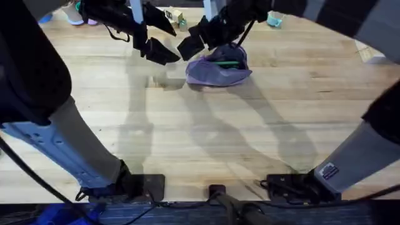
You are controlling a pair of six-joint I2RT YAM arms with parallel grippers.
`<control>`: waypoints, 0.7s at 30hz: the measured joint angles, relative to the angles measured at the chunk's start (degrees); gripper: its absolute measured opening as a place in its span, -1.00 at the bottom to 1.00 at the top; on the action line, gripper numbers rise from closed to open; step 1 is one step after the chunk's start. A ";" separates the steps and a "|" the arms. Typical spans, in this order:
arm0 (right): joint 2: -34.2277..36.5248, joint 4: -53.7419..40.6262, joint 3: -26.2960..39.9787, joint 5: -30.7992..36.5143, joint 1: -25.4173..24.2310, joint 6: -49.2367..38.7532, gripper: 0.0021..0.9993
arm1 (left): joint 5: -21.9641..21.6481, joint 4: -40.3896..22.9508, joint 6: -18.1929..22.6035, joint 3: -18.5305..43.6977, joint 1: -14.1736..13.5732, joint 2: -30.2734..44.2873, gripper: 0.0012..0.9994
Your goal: Unzip the bag, pick up the pens from the table one at a time and place them inside, then zip the bag closed.
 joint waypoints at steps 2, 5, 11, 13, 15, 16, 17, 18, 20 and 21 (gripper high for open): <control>1.02 0.28 0.00 -0.01 0.00 -0.01 0.99 | 0.00 0.00 0.00 0.00 0.00 0.00 0.99; 2.09 0.93 0.00 -0.02 0.00 -0.02 0.99 | 0.00 0.00 0.00 0.00 0.00 0.00 0.99; 4.15 1.83 0.02 -0.26 0.00 0.05 0.48 | 0.00 0.00 0.02 0.00 0.00 0.00 0.99; 4.82 1.60 0.02 -0.25 0.00 0.15 0.27 | 0.00 0.00 0.02 0.00 0.00 0.00 0.99; 5.12 1.50 0.02 -0.19 -0.01 0.17 0.13 | 0.01 0.00 0.02 0.00 0.00 0.00 0.99; 5.13 1.45 0.02 -0.17 -0.02 0.19 0.05 | 0.00 0.00 0.02 0.00 0.00 0.00 0.99; 5.13 1.42 0.02 -0.22 -0.02 0.17 -0.02 | 0.02 0.00 0.02 0.00 0.00 0.00 0.99; 5.13 1.33 0.02 -0.28 0.00 0.19 -0.10 | 0.01 0.00 0.02 0.00 0.00 0.00 0.99; 5.13 0.84 0.02 -0.44 0.00 0.18 -0.30 | 0.00 0.00 0.02 0.00 0.00 0.00 0.99; 5.13 0.72 0.04 -0.58 0.00 0.23 -0.44 | 0.01 0.00 0.02 0.00 0.00 0.00 0.99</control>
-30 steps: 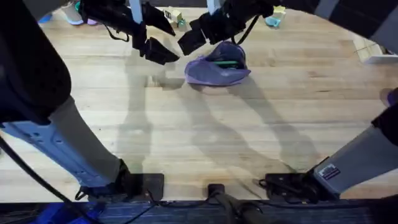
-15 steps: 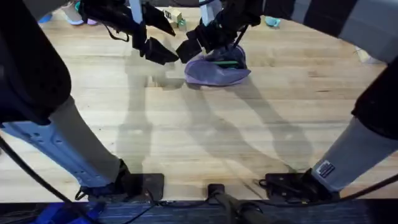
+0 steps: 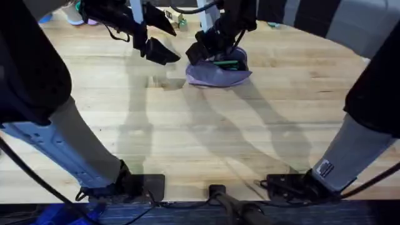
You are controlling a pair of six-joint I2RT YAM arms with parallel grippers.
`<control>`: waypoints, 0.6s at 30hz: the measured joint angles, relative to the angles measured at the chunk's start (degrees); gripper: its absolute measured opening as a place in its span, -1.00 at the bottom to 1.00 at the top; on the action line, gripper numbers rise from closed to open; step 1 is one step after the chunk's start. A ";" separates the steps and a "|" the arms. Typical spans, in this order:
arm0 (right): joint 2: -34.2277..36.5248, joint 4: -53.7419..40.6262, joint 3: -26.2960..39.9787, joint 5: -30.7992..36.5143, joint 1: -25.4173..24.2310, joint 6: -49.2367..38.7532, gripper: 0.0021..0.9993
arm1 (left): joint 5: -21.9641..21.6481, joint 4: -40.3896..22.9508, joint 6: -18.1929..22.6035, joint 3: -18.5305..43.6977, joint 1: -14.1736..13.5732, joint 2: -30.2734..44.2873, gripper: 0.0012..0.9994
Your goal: Unzip the bag, pick up the pens from the table one at a time and place them inside, then zip the bag closed.
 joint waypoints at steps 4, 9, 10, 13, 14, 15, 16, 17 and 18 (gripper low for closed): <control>0.00 -0.23 0.07 -0.26 0.25 -0.03 -0.80 | 0.01 0.01 0.00 0.00 0.00 0.00 0.99; 0.00 -0.24 0.11 -0.27 0.26 -0.06 -0.92 | 0.00 0.00 0.00 0.00 0.00 0.00 0.99; 0.00 -0.24 0.13 -0.27 0.26 -0.05 -0.92 | 0.01 0.01 0.00 0.00 0.00 0.00 0.99; 0.00 -0.40 0.36 -0.27 0.24 -0.05 -0.93 | 0.02 0.00 0.00 0.00 0.00 0.00 0.99; 0.00 -0.51 0.48 -0.27 0.21 -0.07 -0.94 | 0.01 0.00 0.00 0.00 0.00 0.00 0.99; 0.00 -0.65 0.63 -0.27 0.18 -0.05 -0.94 | -0.01 0.00 0.00 0.00 0.00 0.00 0.99; 0.00 -0.91 0.91 -0.27 0.10 -0.05 -0.95 | 0.00 0.00 0.00 0.00 0.00 0.00 0.99; 0.00 -1.24 1.32 -0.27 -0.01 -0.08 -0.94 | 0.00 0.00 0.01 0.00 0.00 0.00 0.99; 0.02 -1.56 1.77 -0.27 -0.14 -0.07 -0.95 | -0.01 0.00 0.00 0.00 0.00 0.00 0.99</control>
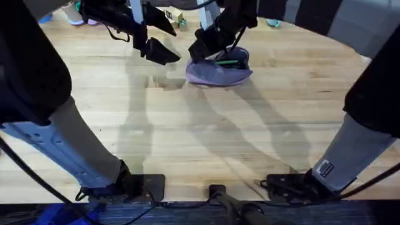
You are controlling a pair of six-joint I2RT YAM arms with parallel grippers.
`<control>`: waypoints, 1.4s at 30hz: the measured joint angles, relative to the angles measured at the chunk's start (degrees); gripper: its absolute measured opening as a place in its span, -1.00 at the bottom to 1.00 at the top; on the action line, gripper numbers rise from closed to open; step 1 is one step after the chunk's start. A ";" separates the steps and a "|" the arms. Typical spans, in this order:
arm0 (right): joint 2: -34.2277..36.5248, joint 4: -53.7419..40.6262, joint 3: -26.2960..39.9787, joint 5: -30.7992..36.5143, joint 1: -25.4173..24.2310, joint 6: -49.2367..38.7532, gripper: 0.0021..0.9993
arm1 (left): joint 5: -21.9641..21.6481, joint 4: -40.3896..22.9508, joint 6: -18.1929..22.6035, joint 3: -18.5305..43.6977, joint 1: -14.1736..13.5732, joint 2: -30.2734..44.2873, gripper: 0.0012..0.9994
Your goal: Unzip the bag, pick up the pens from the table one at a time and place them inside, then zip the bag closed.
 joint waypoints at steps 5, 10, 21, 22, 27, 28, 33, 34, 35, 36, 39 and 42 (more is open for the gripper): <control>0.31 -2.60 3.89 0.10 -1.30 0.01 -0.94 | 0.07 0.01 0.00 0.00 0.00 0.00 0.99; 0.31 -5.48 7.12 0.46 -2.15 0.00 -0.94 | 0.22 0.00 0.00 0.00 0.00 0.00 0.99; 0.31 -6.75 8.35 0.70 -2.24 0.00 -0.94 | 0.84 0.04 0.00 0.00 -1.52 0.00 0.99; 0.31 -6.77 8.35 0.70 -2.24 0.00 -0.94 | 0.87 0.02 0.00 0.00 -2.05 0.05 0.99; 0.30 -7.40 8.37 0.66 -2.22 0.00 -0.94 | 2.01 0.47 0.00 0.00 -4.81 2.63 0.99; 0.31 -7.60 8.37 0.63 -2.22 0.00 -0.94 | 2.58 0.77 0.00 0.00 -5.26 3.52 0.99; 0.31 -8.45 8.74 0.48 -2.22 0.00 -0.94 | 5.61 1.60 0.00 0.00 -5.68 6.35 0.99; 0.31 -8.49 8.79 0.48 -2.22 0.00 -0.94 | 6.09 1.69 -0.01 0.00 -5.67 6.65 0.99; 0.31 -8.51 8.81 0.49 -2.22 0.00 -0.94 | 6.44 1.75 0.00 0.00 -5.64 6.83 0.99; 0.31 -8.49 8.81 0.48 -2.22 0.00 -0.94 | 6.65 1.79 0.00 0.00 -5.64 6.99 0.99; 0.31 -8.52 8.83 0.50 -2.22 0.00 -0.94 | 7.34 3.01 0.00 0.00 -5.92 7.41 0.99; 0.31 -8.54 8.83 0.50 -2.22 0.00 -0.94 | 8.79 4.61 0.00 0.00 -6.57 8.05 0.99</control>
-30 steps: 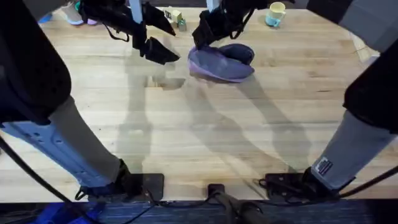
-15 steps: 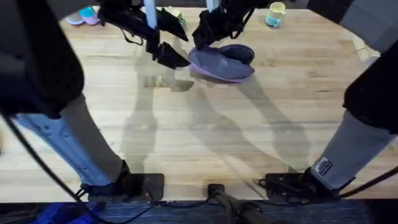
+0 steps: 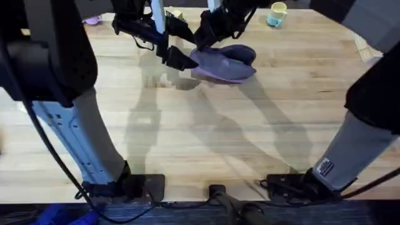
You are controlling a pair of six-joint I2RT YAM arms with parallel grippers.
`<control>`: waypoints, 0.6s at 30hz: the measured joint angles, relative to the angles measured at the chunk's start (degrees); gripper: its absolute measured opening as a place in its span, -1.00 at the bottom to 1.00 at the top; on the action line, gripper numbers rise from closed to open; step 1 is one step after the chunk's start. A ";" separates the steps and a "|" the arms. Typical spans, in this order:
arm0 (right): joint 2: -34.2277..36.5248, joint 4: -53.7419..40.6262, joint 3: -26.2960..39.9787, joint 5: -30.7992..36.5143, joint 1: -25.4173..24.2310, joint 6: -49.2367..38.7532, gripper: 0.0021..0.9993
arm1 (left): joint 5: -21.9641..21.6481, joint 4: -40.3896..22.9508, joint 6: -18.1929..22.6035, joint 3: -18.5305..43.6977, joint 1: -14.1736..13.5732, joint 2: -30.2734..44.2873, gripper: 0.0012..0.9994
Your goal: Unzip the bag, pick up the pens from the table one at a time and place them inside, then zip the bag closed.
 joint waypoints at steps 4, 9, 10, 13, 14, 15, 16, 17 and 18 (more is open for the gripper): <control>0.00 0.00 0.00 0.00 0.00 0.00 -0.94 | 2.48 1.49 -0.05 0.00 -0.94 1.41 0.99; 0.00 0.00 0.00 0.00 0.00 0.00 -0.94 | 3.58 2.08 -0.11 0.00 -1.32 2.41 0.00; 0.00 0.02 0.00 -0.02 0.00 0.00 -0.94 | 3.62 2.04 -0.09 0.00 -1.30 2.42 -0.29; 0.00 -0.16 0.02 -0.04 0.04 0.00 -0.94 | 3.60 2.26 0.00 0.00 -1.39 2.44 -0.87; 0.00 -0.18 0.02 -0.06 0.04 0.02 -0.94 | 3.58 2.28 -0.03 0.00 -1.41 2.44 -0.89; 0.00 -0.18 0.02 -0.02 0.04 0.02 -0.94 | 3.62 2.28 -0.03 0.00 -1.41 2.44 -0.90; 0.00 -0.18 0.04 0.02 0.04 0.00 -0.94 | 3.62 2.28 -0.04 0.00 -1.41 2.44 -0.90; 0.00 -0.20 0.04 0.20 0.04 0.02 -0.94 | 3.60 2.26 -0.04 0.00 -1.41 2.44 -0.90; -0.01 -0.20 0.07 0.52 0.07 0.02 -0.94 | 3.62 2.26 -0.04 0.00 -1.41 2.44 -0.90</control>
